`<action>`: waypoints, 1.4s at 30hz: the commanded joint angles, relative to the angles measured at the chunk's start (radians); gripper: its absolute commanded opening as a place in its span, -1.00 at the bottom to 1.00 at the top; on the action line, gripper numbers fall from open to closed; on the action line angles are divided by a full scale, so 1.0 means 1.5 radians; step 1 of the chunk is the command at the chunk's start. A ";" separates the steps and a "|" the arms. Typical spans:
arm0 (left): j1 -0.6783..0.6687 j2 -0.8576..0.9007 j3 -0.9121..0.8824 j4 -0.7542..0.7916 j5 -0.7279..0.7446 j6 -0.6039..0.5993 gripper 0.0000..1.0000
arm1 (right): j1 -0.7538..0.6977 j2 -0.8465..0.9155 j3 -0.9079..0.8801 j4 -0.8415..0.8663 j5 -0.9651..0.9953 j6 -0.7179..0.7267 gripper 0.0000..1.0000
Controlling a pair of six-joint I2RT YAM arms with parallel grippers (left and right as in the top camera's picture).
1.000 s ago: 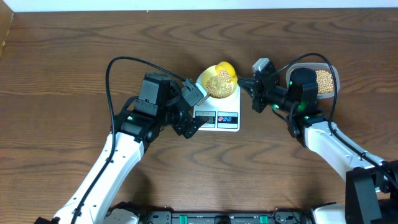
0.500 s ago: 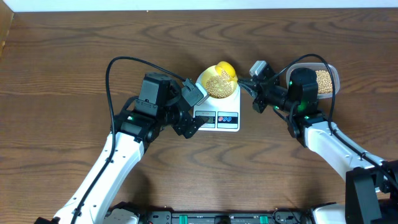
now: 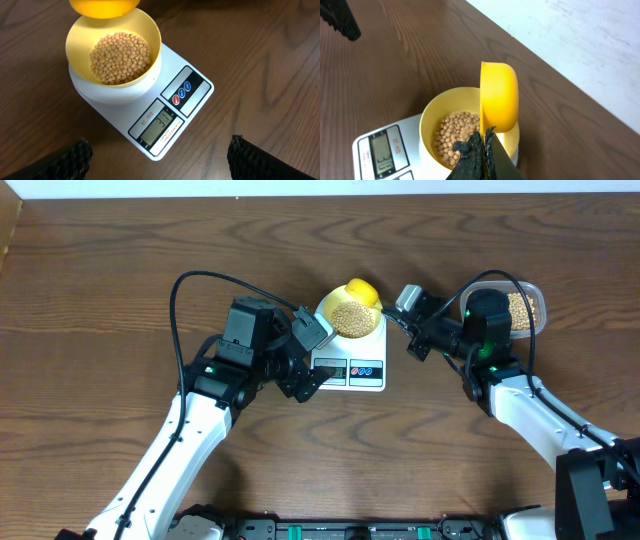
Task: Scoop item into bowl and weigh 50g on scale
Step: 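Tilt the scoop to pour soybeans into the yellow bowl, then carry the empty scoop right back over the soybean tub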
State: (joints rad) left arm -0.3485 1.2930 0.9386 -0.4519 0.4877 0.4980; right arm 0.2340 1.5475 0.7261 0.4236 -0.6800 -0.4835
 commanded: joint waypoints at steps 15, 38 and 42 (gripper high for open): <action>0.003 -0.003 -0.001 -0.002 -0.004 0.002 0.77 | 0.006 0.005 0.008 0.035 -0.005 0.055 -0.98; 0.003 -0.003 -0.001 -0.002 -0.004 0.002 0.77 | -0.224 0.005 0.008 0.194 0.173 0.204 -0.98; 0.003 -0.003 -0.001 -0.002 -0.004 0.002 0.77 | -0.263 0.004 0.008 0.187 0.154 0.281 -0.97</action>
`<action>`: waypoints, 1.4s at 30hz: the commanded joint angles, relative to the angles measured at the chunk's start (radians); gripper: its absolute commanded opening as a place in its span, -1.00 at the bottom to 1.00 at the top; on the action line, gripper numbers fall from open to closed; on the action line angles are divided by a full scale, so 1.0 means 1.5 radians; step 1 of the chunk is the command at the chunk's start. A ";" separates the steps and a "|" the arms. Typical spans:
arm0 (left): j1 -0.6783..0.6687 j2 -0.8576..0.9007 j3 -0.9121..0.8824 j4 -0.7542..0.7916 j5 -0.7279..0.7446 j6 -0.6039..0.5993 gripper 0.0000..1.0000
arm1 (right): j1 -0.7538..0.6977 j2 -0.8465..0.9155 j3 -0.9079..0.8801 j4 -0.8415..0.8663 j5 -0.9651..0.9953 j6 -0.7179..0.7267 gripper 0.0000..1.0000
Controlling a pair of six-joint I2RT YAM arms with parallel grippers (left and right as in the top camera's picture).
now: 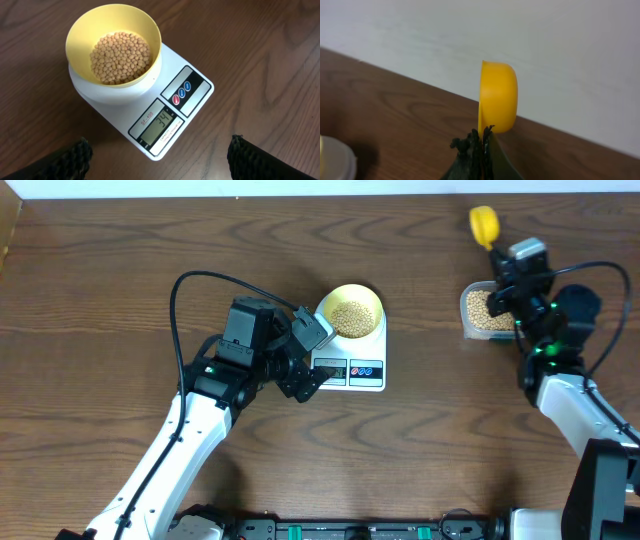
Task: Scoop item into bowl and weigh 50g on scale
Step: 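Carry the empty scoop right back over the soybean tub, then lower the scoop into the soybean tub with the right gripper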
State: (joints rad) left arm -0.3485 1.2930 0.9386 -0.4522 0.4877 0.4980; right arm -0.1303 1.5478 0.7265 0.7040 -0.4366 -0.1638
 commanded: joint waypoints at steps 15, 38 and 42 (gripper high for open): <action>0.003 -0.003 -0.001 -0.002 -0.004 0.002 0.77 | -0.053 -0.013 0.007 -0.103 -0.094 0.299 -0.97; 0.003 -0.003 -0.001 -0.002 -0.004 0.002 0.77 | -0.054 -0.013 0.007 -0.318 0.043 0.108 -0.98; 0.003 -0.003 -0.001 -0.002 -0.004 0.002 0.77 | -0.054 -0.013 0.007 -0.334 0.046 0.108 -0.98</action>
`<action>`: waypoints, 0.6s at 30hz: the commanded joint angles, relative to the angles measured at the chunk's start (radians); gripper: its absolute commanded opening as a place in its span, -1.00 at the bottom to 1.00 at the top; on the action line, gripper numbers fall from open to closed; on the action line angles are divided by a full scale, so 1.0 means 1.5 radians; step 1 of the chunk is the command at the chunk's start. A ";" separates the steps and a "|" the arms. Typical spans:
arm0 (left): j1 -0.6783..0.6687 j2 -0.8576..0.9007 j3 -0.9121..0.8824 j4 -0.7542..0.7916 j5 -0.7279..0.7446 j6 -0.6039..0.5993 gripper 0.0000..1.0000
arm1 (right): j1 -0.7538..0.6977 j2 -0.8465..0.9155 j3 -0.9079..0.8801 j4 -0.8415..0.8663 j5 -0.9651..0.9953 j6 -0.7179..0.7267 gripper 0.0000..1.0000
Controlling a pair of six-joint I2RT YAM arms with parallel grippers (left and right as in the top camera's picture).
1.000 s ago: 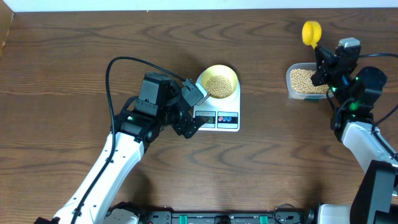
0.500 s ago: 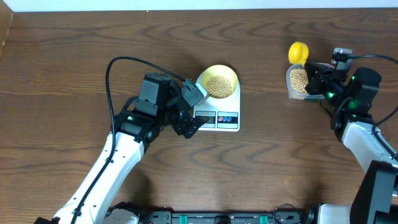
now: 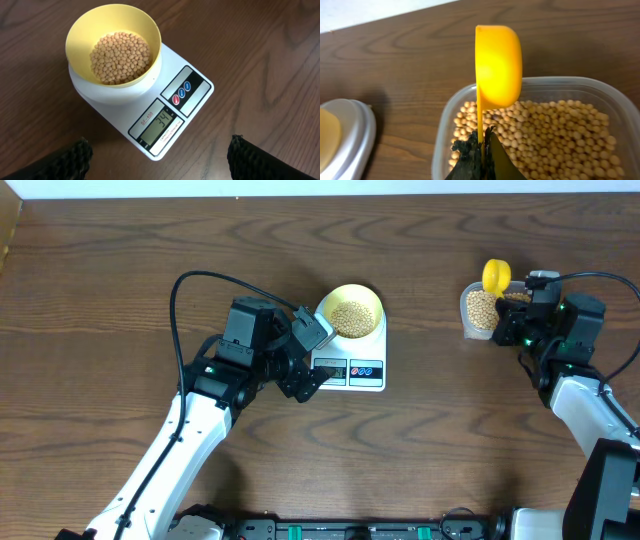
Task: Scoop item into bowl and weigh 50g on scale
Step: 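Lower the scoop into the soybean tub with the right gripper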
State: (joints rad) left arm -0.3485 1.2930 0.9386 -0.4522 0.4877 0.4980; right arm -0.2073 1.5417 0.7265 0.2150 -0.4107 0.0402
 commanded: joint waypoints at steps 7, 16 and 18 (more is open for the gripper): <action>0.003 -0.003 -0.001 -0.002 -0.004 0.002 0.77 | -0.003 -0.009 0.007 -0.002 0.028 -0.028 -0.98; 0.003 -0.003 -0.001 -0.002 -0.004 0.002 0.78 | -0.003 -0.039 0.008 0.092 -0.032 -0.023 -0.98; 0.003 -0.003 -0.001 -0.002 -0.004 0.002 0.77 | -0.007 -0.061 0.008 0.094 -0.035 -0.022 -0.98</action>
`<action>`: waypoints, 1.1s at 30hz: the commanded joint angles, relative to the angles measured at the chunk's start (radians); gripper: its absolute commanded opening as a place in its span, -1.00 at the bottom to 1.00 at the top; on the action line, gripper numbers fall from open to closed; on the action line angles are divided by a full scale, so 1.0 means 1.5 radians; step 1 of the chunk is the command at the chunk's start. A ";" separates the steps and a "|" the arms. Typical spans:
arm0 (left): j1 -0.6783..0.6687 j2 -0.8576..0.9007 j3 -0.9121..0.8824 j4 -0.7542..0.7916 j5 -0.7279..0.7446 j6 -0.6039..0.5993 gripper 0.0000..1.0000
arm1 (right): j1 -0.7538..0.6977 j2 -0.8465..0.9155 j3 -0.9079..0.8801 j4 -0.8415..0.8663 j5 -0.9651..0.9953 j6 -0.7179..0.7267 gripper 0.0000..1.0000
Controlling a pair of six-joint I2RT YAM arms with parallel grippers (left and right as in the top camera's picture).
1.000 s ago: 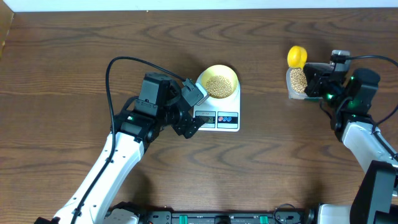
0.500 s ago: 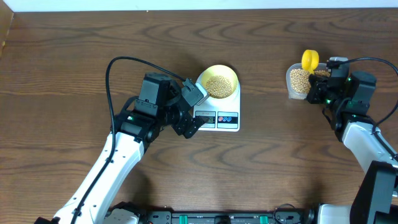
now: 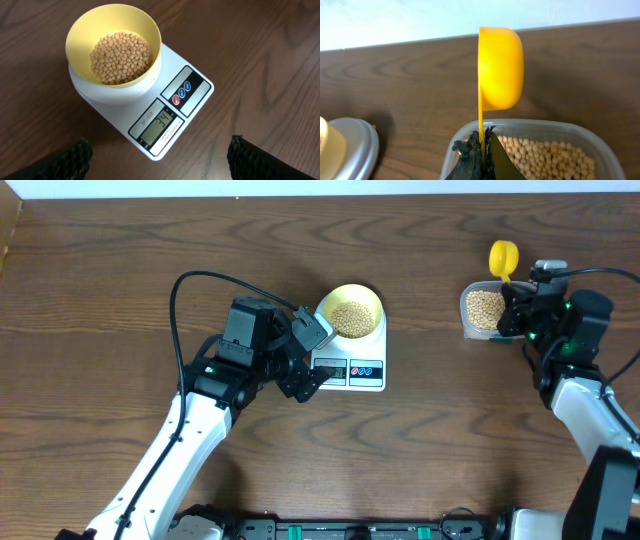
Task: Scoop item into bowl and weigh 50g on scale
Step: 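Lower the scoop into the soybean tub with the right gripper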
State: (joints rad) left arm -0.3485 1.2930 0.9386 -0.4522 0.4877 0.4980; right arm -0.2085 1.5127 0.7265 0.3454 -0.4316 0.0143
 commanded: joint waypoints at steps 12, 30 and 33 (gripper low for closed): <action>0.003 -0.003 -0.001 -0.002 -0.004 0.002 0.77 | -0.075 -0.218 0.008 -0.143 -0.060 -0.005 -0.98; 0.003 -0.003 -0.001 -0.002 -0.004 0.002 0.77 | -0.094 -0.225 0.008 -0.355 0.045 -0.012 -0.98; 0.003 -0.003 -0.001 -0.002 -0.004 0.002 0.77 | -0.094 -0.217 0.008 -0.358 0.045 0.002 -0.98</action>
State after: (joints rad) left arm -0.3485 1.2930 0.9386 -0.4522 0.4877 0.4980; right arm -0.3439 1.1751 0.7284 -0.1894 -0.3901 0.0071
